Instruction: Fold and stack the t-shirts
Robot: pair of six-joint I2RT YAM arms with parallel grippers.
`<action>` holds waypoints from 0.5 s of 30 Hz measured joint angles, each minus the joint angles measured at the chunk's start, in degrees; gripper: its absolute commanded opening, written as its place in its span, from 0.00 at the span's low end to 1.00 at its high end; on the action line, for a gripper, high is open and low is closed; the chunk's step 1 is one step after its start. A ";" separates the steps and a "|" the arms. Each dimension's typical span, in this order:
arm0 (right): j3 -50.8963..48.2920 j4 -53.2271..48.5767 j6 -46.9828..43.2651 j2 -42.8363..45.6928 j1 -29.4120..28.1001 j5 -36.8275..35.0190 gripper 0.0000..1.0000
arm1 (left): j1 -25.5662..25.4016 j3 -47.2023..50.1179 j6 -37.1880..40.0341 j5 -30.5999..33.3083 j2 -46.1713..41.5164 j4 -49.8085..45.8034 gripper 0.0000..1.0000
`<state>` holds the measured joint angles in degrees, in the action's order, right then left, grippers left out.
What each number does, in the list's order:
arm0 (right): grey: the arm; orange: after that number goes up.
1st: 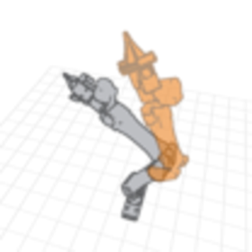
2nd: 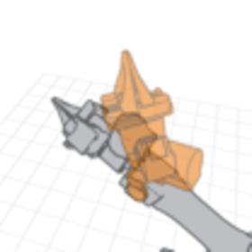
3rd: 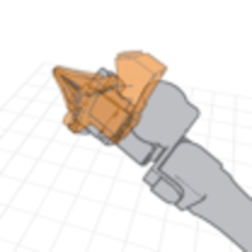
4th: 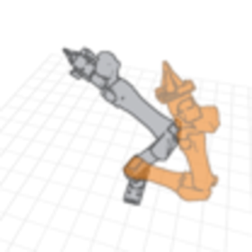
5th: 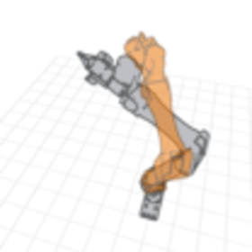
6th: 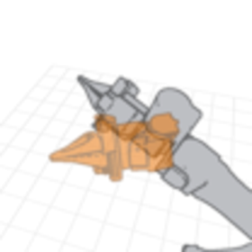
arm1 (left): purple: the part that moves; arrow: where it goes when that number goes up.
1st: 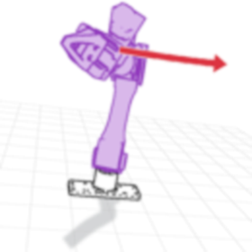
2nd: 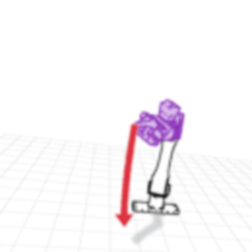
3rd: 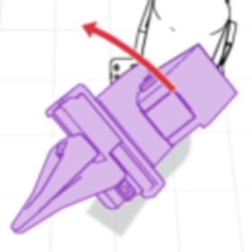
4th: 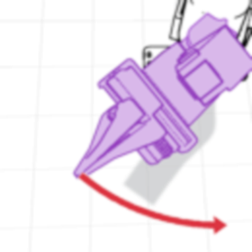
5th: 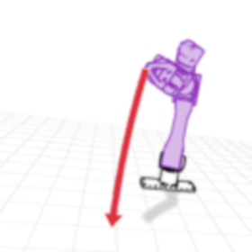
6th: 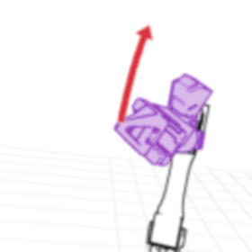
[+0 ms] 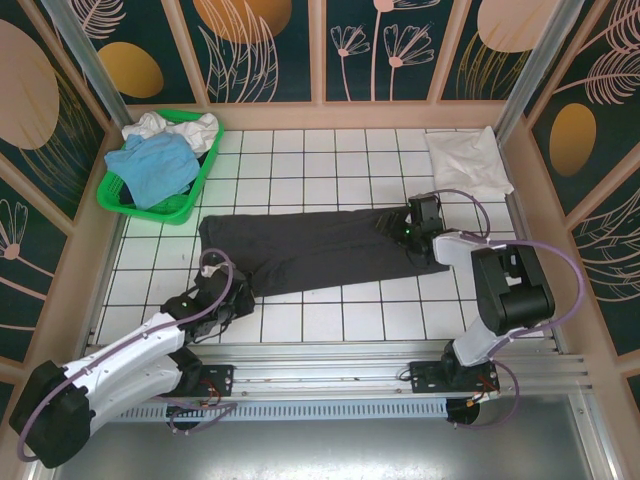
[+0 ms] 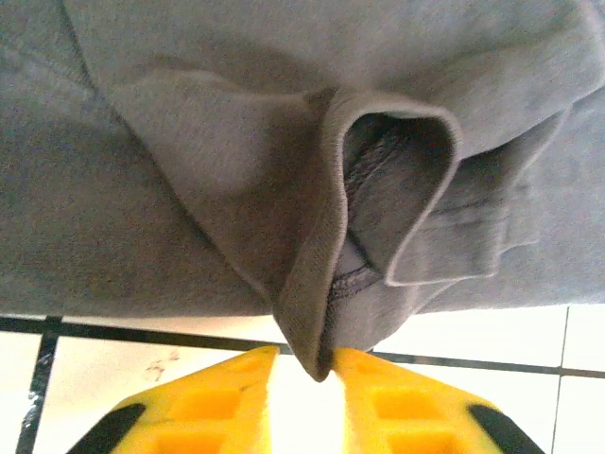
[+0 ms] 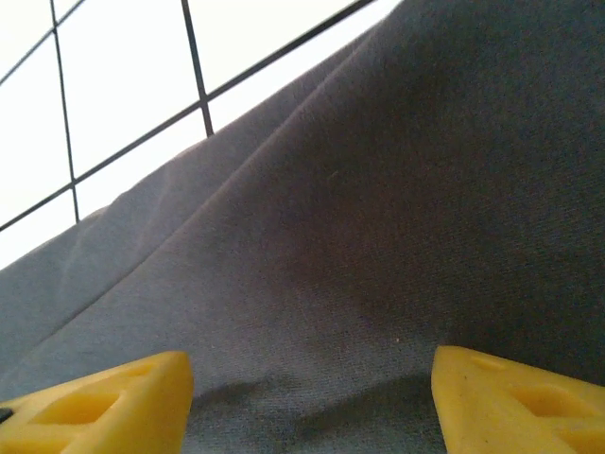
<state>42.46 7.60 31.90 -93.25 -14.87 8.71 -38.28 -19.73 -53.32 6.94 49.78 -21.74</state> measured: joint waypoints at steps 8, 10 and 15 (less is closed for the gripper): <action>0.66 0.35 0.00 -1.22 -0.50 0.00 0.68 | -0.02 -1.38 -1.03 2.69 -0.28 -2.51 0.00; 0.66 0.37 0.00 -1.22 -0.50 0.00 0.68 | -0.02 -2.34 -1.42 4.68 -0.96 -4.07 0.00; 0.66 0.37 -0.02 -1.22 -0.50 0.00 0.68 | -0.02 -5.14 -2.60 12.50 -6.73 -8.09 0.00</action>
<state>43.11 7.97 31.88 -94.48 -15.38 8.71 -38.30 -24.86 -55.92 19.44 43.05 -29.82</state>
